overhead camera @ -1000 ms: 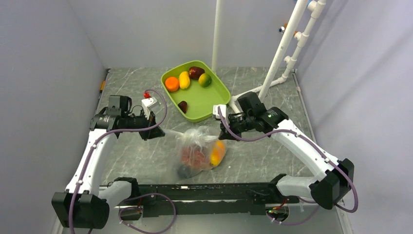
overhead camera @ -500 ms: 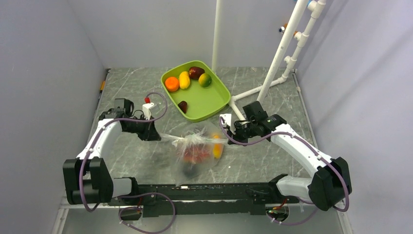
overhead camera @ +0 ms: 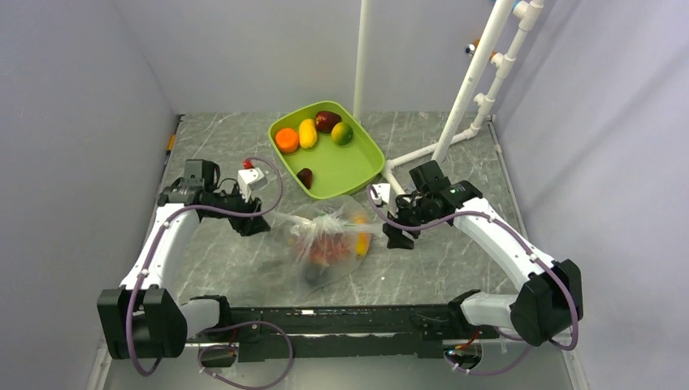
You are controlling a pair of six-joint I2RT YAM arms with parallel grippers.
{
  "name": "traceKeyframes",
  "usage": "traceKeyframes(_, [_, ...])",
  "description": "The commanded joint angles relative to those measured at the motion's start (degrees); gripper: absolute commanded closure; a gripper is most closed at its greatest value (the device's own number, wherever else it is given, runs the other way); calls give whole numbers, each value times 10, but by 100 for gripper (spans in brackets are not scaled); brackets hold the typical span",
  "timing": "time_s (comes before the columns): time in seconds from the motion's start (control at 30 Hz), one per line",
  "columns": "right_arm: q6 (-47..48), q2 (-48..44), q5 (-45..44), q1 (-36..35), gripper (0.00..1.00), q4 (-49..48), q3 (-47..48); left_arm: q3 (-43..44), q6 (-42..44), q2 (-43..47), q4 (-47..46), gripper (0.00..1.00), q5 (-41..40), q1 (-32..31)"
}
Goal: Place the fake fruits into the plastic bag and tie a complex knot
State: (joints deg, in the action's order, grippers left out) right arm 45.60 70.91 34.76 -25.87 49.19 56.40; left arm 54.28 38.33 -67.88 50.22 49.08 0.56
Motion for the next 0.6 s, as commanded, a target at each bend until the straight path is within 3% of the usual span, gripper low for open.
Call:
traceKeyframes(0.0, [-50,0,10,7,23,16,31,-5,61,54,-12,17,-17,8])
traceKeyframes(0.03, [-67,-11,13,6,6,-3,30,-6,62,72,-22,3,-22,10])
traceKeyframes(0.07, [-90,-23,11,6,1,-31,24,-8,60,85,-38,1,-31,11])
traceKeyframes(0.13, [-106,-48,19,7,0,-64,19,-10,71,110,-67,0,-30,15])
traceKeyframes(0.27, [-38,-76,29,3,0,-97,-1,-27,125,144,-107,1,-7,14])
traceKeyframes(0.4, [9,-46,-13,-29,0,-107,9,11,372,108,25,1,-26,-30])
traceKeyframes(0.5, [28,-11,-46,-65,0,-115,17,13,400,82,6,2,-36,-53])
traceKeyframes(0.57, [41,2,-72,-89,0,-130,9,-1,398,76,-41,10,-64,-80])
